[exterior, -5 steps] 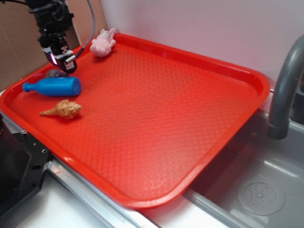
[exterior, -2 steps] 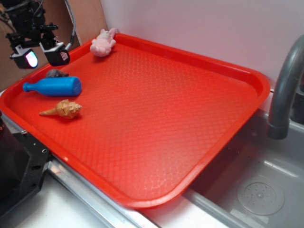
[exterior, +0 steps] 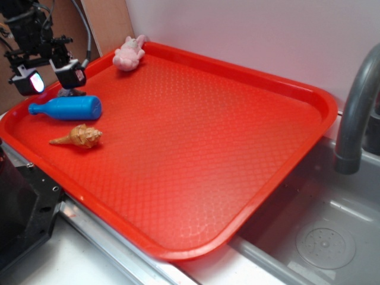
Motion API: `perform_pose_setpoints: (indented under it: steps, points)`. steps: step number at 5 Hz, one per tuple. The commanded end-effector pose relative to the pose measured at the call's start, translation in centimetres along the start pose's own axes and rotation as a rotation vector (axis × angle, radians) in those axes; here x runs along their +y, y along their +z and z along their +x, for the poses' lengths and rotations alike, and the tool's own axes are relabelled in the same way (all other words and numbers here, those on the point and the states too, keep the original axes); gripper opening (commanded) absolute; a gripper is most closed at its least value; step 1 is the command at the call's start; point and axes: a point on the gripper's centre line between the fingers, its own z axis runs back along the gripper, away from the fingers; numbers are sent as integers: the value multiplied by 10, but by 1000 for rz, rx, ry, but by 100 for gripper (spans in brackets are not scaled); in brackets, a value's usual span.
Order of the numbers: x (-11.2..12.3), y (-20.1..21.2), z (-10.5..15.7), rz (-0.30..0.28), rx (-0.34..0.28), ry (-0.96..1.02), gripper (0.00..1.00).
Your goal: Grab the rock.
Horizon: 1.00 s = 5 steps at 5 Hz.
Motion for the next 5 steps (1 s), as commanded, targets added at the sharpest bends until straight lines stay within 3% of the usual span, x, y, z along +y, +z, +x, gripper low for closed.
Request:
perform_pose_setpoints:
  steps: [1,2,3,4,5]
  points:
    - [-15,-21,19,31,26,0,100]
    - [-17,-23,17,31,29,6,33]
    - [-19,-21,12,56,29,-18,0]
    - [-31,0,7,63,61,-101,0]
    - [-61,47,4,18,-22,-234,0]
